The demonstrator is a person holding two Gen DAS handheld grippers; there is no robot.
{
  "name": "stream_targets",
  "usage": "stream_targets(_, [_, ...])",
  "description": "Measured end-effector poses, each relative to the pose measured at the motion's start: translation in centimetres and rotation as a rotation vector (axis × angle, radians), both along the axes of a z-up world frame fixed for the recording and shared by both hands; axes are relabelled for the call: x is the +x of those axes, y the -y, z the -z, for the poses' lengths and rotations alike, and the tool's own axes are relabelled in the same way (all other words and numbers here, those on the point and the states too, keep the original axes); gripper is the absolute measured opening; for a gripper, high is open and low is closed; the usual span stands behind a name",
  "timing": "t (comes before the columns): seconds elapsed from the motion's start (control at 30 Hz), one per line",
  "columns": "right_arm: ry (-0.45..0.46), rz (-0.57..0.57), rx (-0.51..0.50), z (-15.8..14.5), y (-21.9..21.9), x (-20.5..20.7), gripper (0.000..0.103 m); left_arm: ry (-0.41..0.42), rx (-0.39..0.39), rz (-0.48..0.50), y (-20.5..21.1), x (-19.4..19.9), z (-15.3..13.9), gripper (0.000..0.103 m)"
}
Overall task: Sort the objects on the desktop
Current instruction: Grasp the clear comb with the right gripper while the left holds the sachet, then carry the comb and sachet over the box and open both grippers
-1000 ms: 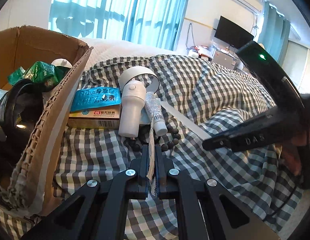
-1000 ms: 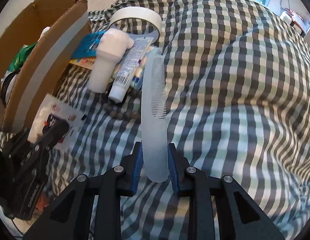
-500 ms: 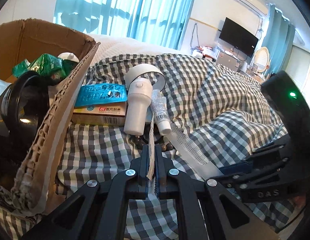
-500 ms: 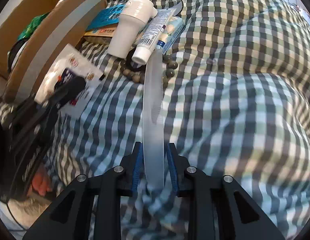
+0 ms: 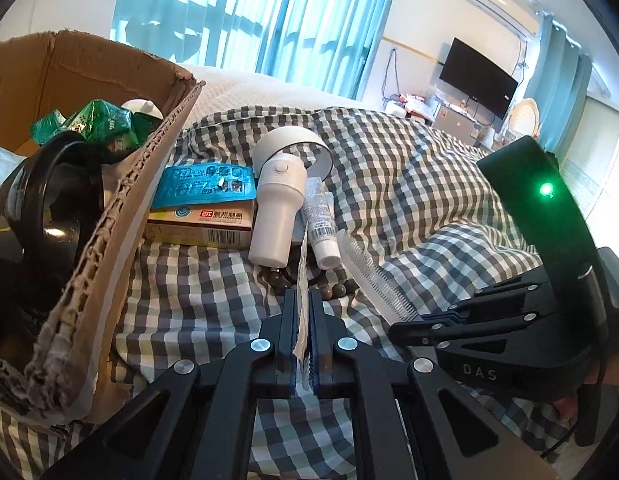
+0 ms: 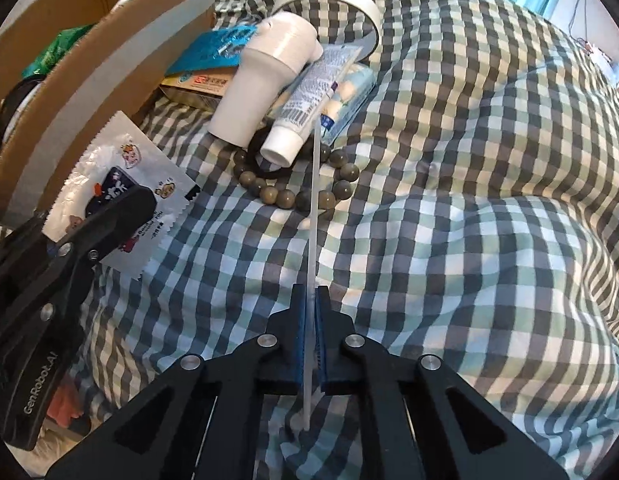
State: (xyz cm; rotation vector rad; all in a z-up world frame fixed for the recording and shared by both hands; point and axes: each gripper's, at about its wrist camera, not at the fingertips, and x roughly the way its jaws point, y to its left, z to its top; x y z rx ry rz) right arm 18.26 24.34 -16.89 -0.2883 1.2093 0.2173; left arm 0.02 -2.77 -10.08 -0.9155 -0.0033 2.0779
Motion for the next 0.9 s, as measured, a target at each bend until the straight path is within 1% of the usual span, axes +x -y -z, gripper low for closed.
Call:
stream_targets(0.17, [-0.008,-0.014,0.012,-2.1,2.8,-0.4,0.004,0.001,0.01,-0.001,0.1,0.0,-0.2,0.005])
stream_targets(0.33, [-0.009,-0.028,0.065,-2.5,2.9,-0.5,0.004,0.012,0.014,-0.004,0.1,0.0,-0.1,0.005])
stream_targets(0.5, [0.004,-0.025,0.072,-3.5,4.1,-0.2,0.004,0.004,0.016,0.0,0.1,0.0,-0.2,0.005])
stream_targets(0.73, [0.037,-0.039,0.133,-7.0,5.7,-0.5,0.003,-0.037,0.045,0.018,0.2,0.3,-1.0,0.005])
stream_targets(0.8, [0.042,-0.042,0.171,-8.1,5.9,-0.9,0.003,-0.04,0.059,0.019,0.3,0.4,-1.3,0.005])
stream_targets(0.83, [0.042,-0.043,0.19,-8.2,6.1,-1.1,0.003,-0.041,0.068,0.02,0.4,0.3,-1.5,0.005])
stream_targets(0.87, [0.039,-0.071,0.206,-8.8,6.2,-1.3,0.003,-0.043,0.075,0.02,0.4,0.4,-1.8,0.005])
stream_targets(0.9, [0.047,-0.072,0.228,-9.6,6.6,-1.3,0.003,-0.044,0.084,0.019,0.6,0.4,-2.0,0.005])
